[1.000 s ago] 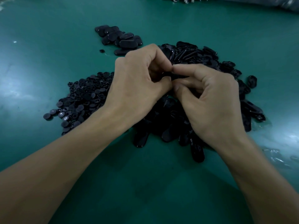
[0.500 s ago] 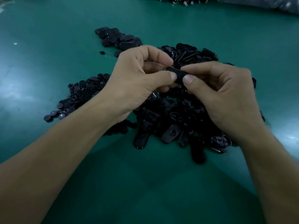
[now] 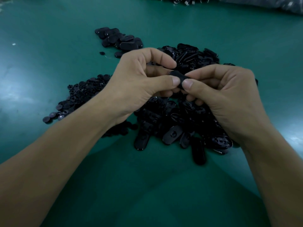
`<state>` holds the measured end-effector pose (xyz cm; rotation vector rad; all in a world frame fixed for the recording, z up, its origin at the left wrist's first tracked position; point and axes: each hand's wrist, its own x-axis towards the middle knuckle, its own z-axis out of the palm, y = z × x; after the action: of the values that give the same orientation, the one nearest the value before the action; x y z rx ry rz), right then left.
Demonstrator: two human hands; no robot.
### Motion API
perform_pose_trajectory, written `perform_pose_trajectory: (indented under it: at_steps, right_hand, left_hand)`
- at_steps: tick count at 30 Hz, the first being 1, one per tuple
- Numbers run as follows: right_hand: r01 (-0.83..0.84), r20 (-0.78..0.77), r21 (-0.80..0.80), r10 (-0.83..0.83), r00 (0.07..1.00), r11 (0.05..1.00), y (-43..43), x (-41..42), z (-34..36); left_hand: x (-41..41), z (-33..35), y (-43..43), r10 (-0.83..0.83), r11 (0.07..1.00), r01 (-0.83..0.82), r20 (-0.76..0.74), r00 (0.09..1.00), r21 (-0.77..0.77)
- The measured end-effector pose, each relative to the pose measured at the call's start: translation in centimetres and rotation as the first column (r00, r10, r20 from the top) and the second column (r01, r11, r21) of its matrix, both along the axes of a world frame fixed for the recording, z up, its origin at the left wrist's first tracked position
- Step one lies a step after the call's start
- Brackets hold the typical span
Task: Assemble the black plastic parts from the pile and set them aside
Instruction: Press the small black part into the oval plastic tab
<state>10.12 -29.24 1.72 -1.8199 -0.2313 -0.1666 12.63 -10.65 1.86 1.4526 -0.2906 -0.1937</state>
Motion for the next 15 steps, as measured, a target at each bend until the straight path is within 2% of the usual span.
perform_pose_trajectory:
  at_steps: [15]
  right_hand:
    - [0.016,0.013,-0.029,-0.015,1.0,0.999,0.06,-0.11,0.08]
  left_hand:
    - [-0.14,0.17,-0.02,0.001,1.0,-0.001,-0.026,1.0,-0.011]
